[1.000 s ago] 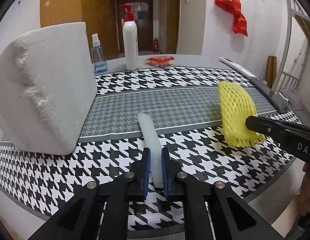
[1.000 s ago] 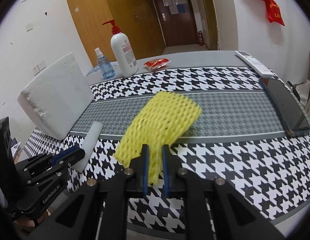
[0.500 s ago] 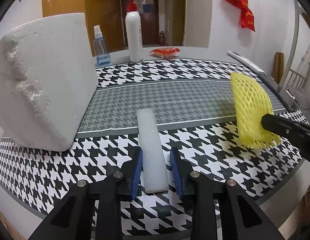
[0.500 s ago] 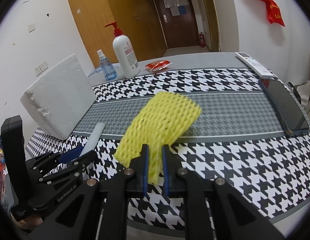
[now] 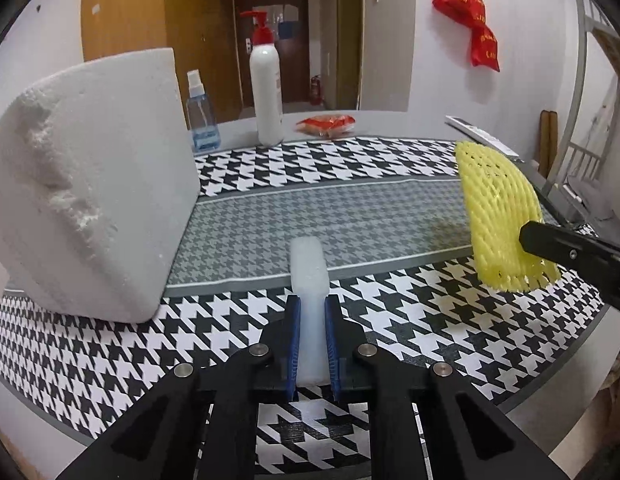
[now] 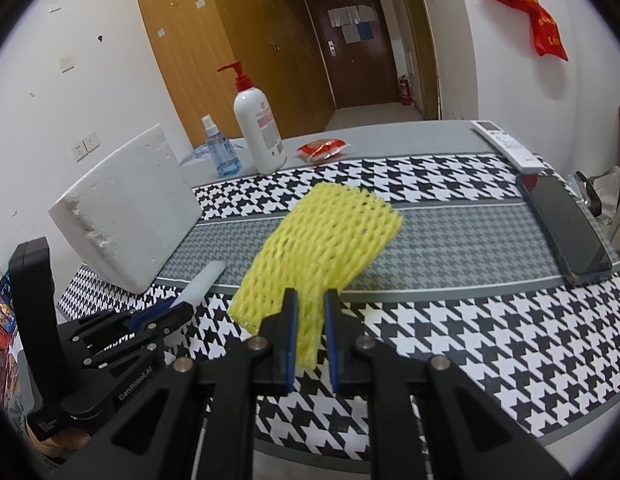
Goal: Organize soft objects
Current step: 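Lift the foam tube with the left tool while the right tool carries the mesh sleeve toward the foam box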
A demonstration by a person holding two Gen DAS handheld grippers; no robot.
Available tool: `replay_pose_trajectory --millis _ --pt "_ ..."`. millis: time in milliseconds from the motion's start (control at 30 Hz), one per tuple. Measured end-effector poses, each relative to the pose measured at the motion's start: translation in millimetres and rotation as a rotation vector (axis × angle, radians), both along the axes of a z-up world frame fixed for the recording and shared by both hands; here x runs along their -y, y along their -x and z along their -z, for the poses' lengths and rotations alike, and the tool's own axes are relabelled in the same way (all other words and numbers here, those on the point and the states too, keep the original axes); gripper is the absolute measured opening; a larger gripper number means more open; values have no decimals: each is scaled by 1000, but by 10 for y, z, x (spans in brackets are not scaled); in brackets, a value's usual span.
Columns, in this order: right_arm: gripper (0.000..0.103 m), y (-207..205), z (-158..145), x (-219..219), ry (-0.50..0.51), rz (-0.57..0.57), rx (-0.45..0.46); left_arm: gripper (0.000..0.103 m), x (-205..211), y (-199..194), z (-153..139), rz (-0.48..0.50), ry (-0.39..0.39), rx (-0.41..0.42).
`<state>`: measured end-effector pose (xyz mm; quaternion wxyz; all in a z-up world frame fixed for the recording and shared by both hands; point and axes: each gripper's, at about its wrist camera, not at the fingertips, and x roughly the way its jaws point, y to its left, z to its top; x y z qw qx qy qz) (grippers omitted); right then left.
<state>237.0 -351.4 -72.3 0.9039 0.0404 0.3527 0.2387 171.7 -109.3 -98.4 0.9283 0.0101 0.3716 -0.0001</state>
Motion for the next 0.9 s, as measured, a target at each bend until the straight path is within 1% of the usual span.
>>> replay_pose_trajectory --millis 333,467,700,900 --pt "16 49 -66 -61 4 -10 26 13 -87 77 -168 -3 3 45" --pt "16 76 -101 -105 7 -14 43 13 -128 108 -260 -6 -13 78" --pt "16 89 -171 -166 -5 -3 63 13 -227 169 -438 11 -3 119" --pt "16 187 -315 -224 -14 11 115 13 -277 265 -582 35 -14 189"
